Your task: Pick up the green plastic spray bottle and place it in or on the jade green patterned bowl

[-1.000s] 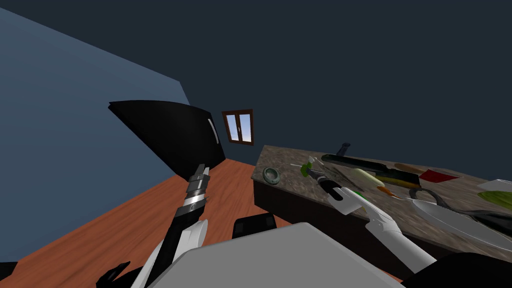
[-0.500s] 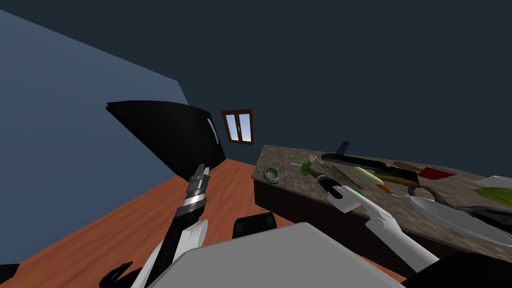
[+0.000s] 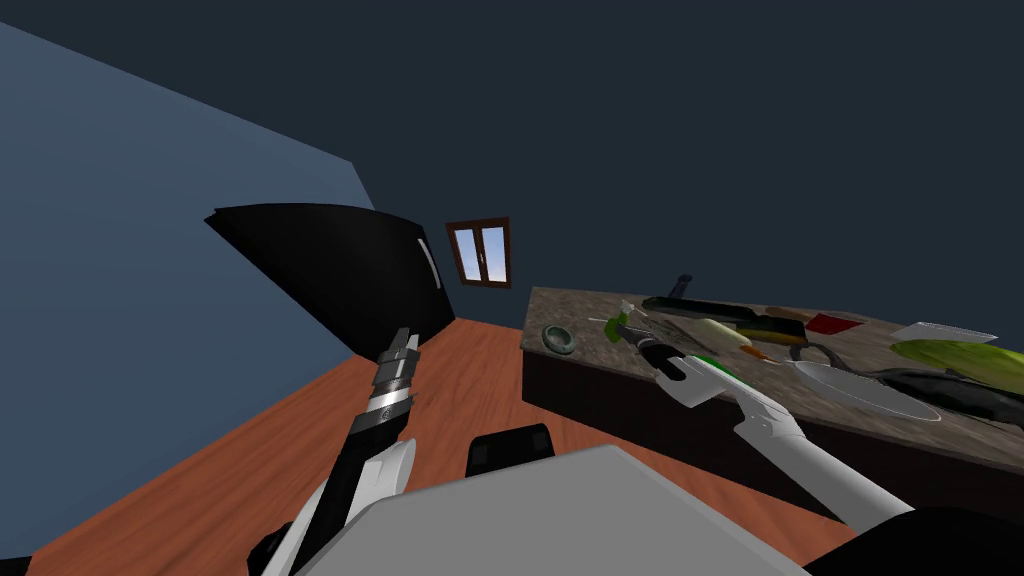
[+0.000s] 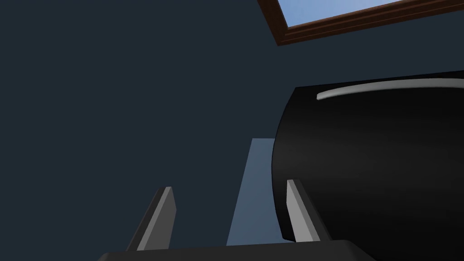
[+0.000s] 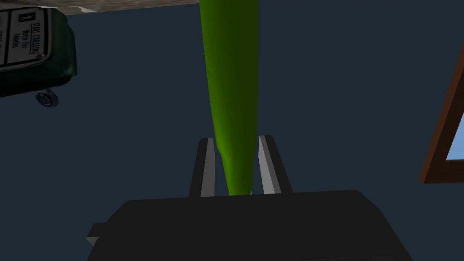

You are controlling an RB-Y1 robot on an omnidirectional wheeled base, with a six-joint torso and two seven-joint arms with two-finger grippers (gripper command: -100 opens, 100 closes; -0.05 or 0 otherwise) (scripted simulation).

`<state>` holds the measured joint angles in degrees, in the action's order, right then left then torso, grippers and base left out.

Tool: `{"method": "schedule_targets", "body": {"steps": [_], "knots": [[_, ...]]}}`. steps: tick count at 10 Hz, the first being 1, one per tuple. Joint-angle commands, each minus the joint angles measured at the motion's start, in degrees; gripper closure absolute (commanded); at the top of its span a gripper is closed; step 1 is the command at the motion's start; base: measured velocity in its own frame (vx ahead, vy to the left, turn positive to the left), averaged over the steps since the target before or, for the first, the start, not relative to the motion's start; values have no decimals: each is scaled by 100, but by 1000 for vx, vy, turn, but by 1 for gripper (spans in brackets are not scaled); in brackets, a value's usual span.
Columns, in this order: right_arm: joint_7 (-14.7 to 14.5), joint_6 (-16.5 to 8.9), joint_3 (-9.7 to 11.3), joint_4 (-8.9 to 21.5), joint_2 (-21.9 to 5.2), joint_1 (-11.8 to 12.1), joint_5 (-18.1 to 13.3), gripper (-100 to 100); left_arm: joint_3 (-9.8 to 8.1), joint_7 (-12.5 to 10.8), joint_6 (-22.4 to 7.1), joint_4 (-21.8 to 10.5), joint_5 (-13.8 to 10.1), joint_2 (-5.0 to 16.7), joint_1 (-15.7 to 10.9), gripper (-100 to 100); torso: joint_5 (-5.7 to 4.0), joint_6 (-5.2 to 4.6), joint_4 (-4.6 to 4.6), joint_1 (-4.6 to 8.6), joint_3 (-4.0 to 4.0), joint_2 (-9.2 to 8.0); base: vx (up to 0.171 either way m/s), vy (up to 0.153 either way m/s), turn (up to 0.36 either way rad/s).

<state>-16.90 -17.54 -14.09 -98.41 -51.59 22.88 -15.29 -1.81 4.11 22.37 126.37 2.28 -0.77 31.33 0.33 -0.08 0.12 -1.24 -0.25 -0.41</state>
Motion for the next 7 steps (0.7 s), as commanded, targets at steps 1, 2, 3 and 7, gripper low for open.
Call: {"method": "schedule_targets", "body": {"steps": [1, 2, 3, 7], "knots": [[30, -239, -78, -173, -234, 31, 163, 100, 0, 0, 0, 0, 0, 0, 0, 0, 0, 0, 0, 0, 0, 0, -49, 277, -82], [42, -318, -97, -223, -315, 33, 221, 100, 0, 0, 0, 0, 0, 0, 0, 0, 2, -3, 0, -5, 1, 2, -36, 232, -67], [55, -394, -115, -272, -390, 39, 278, 100, 0, 0, 0, 0, 0, 0, 0, 0, 2, -5, -1, 9, 3, 6, -27, 151, -50], [117, -772, -213, -549, -745, 102, 545, 100, -1, 0, 0, 0, 0, 1, 1, 0, -6, -2, -8, 27, 20, 35, 10, 186, -54]]}}
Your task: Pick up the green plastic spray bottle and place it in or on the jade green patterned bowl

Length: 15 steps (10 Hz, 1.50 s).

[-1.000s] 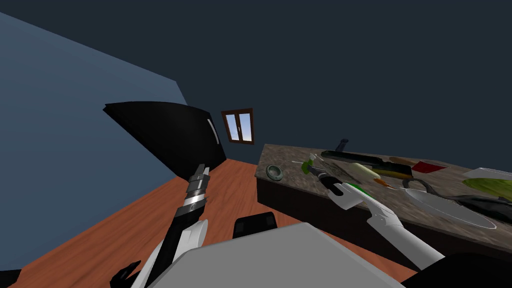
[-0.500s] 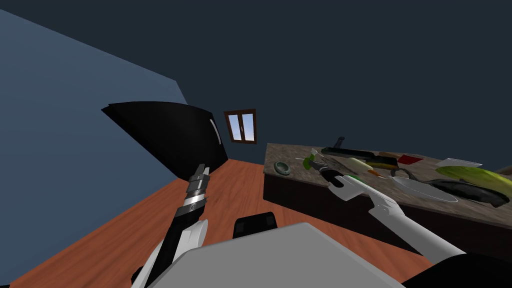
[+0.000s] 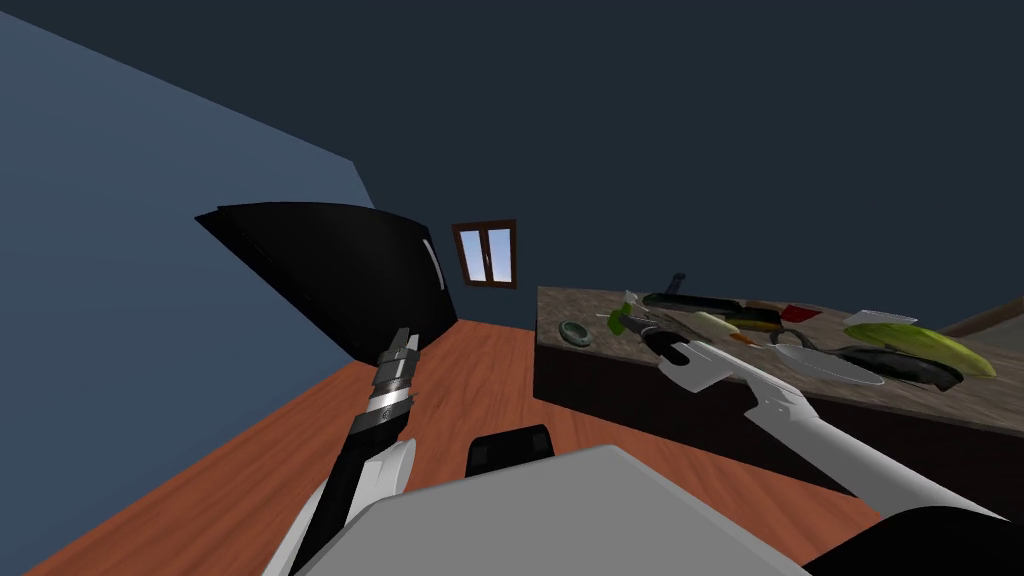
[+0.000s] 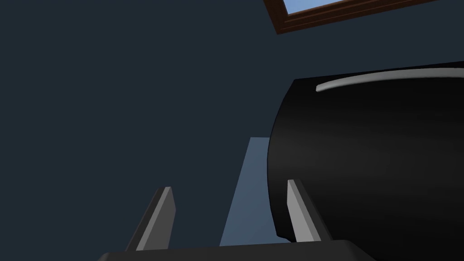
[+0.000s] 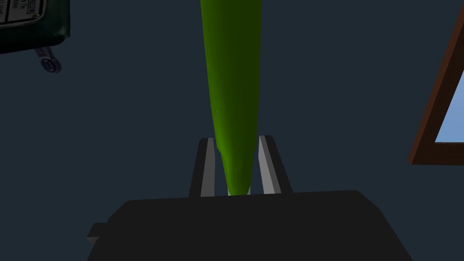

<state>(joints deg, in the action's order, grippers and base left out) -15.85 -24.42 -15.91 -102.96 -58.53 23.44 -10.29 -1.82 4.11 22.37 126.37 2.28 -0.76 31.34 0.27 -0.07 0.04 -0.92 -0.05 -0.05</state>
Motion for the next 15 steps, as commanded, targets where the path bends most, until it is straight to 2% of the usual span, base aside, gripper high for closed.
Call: {"method": "schedule_targets", "body": {"steps": [1, 4, 7, 15], "knots": [[29, -186, -64, -195, -145, 82, 111, 100, 0, 0, 0, 0, 0, 0, 0, 0, 0, 0, 0, 0, 0, 0, 4, 157, -39], [88, -425, -174, -554, -396, 291, 267, 100, -1, 0, 0, 0, 0, 1, 0, 0, -2, 4, -2, 20, 6, 10, 37, 129, -24], [143, -555, -256, -844, -558, 507, 364, 100, -1, 0, 0, 0, 0, 1, 0, 0, -9, 6, -3, 45, 7, 11, 31, 76, 4], [347, -750, -471, -1682, -876, 1322, 599, 100, -2, 0, 0, 0, 0, 2, 0, 0, -15, 16, -4, 73, 10, 15, 35, 31, 30]]}}
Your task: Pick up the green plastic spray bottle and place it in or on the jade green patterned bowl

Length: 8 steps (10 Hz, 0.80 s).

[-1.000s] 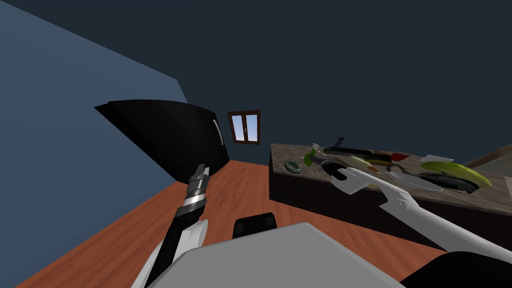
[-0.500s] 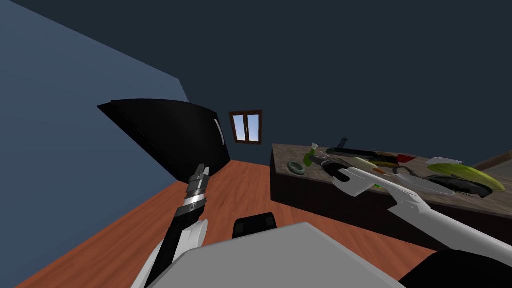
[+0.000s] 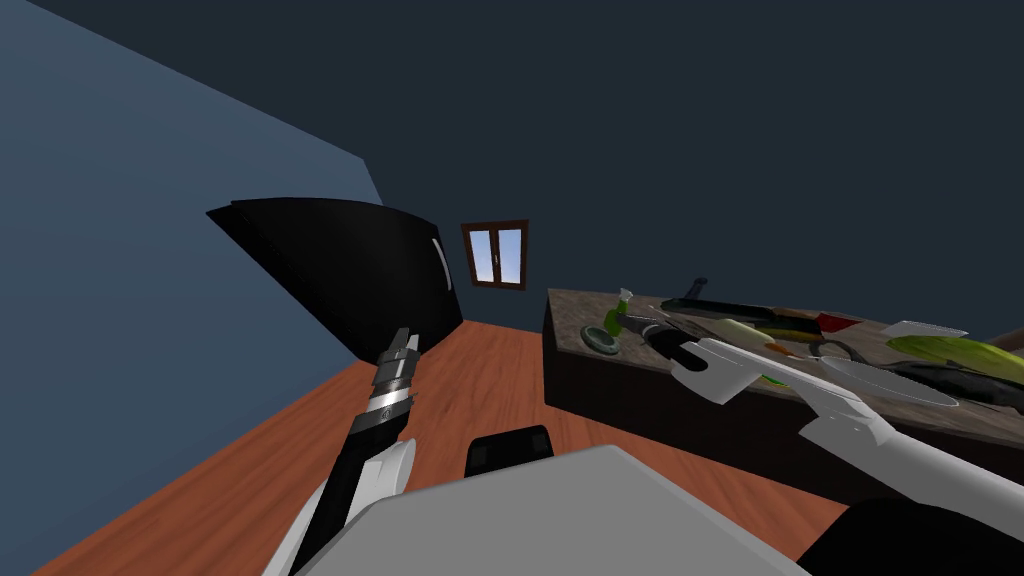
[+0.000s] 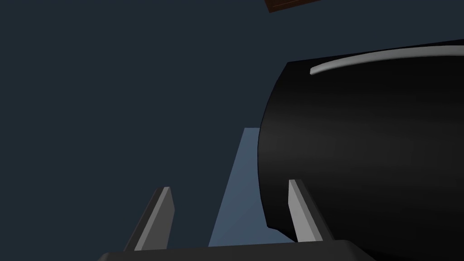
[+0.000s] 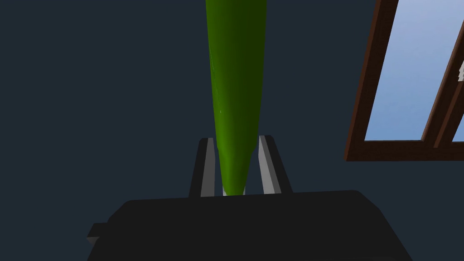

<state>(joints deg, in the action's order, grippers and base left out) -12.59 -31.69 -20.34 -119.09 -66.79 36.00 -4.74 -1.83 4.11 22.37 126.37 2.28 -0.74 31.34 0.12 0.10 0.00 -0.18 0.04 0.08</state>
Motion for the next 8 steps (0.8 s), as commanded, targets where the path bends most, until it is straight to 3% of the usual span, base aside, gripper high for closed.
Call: {"method": "schedule_targets", "body": {"steps": [1, 2, 3, 4, 8], "knots": [[59, -48, -65, -219, -101, 220, 81, 100, 0, 0, 0, 0, 0, 0, 0, 0, 0, 0, 0, 0, 0, 0, 36, 24, 47], [82, -60, -85, -303, -129, 311, 104, 100, 0, 0, 0, 0, 0, 0, 0, 0, 2, 2, 0, -4, 0, 1, 40, 21, 44], [62, -60, -49, -222, -116, 217, 87, 100, 0, 0, 0, 0, 0, 0, 0, 0, 0, 2, 0, -2, 1, 2, 17, 10, 13], [68, -56, -46, -233, -119, 224, 89, -100, 0, 0, 0, 0, 0, 0, 0, 0, 0, -2, 2, 5, -3, -4, 0, 0, 0], [68, -55, -46, -233, -119, 222, 89, -100, 0, 0, 0, 0, 0, 0, 0, 0, -2, -4, 5, 12, -10, -15, 0, 0, 0]]}}
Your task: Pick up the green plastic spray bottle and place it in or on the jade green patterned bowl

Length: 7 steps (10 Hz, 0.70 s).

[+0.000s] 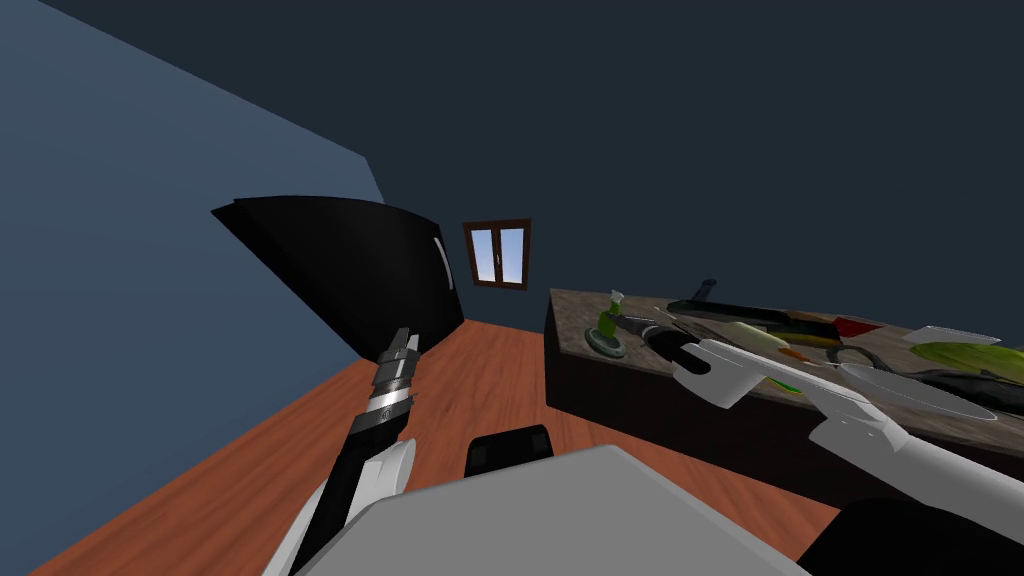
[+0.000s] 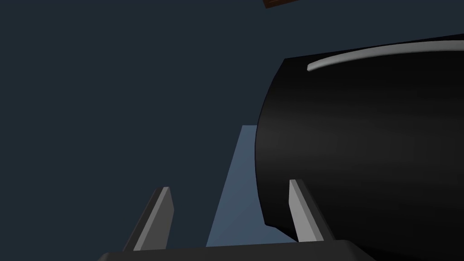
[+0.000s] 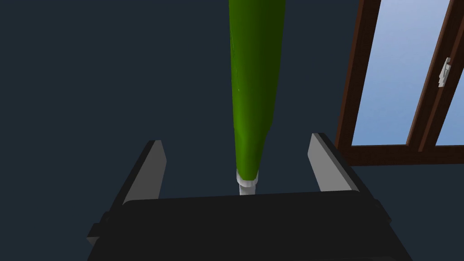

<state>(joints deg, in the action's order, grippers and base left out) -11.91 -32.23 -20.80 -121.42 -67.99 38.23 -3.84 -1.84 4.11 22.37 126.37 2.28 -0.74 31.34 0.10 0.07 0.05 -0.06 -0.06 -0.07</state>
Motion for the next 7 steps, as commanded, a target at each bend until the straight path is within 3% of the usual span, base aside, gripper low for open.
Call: {"method": "schedule_targets", "body": {"steps": [1, 2, 7], "knots": [[0, 0, 0, 0, 0, 0, 0, 0, 0, 0, 0, 0, 0, 0, 0, 0, 0, 0, 0, 0, 0, 0, 0, 0, 0], [53, -184, -141, -232, -190, 83, 154, -100, 0, 0, 0, 0, 0, 0, 0, 0, 0, 0, 0, 0, 0, 0, 17, -23, -117], [186, -645, -494, -813, -664, 289, 540, -100, -1, 0, 0, 0, 0, 0, 0, 0, -3, 0, -3, 13, 6, 11, 32, -40, -76]]}}
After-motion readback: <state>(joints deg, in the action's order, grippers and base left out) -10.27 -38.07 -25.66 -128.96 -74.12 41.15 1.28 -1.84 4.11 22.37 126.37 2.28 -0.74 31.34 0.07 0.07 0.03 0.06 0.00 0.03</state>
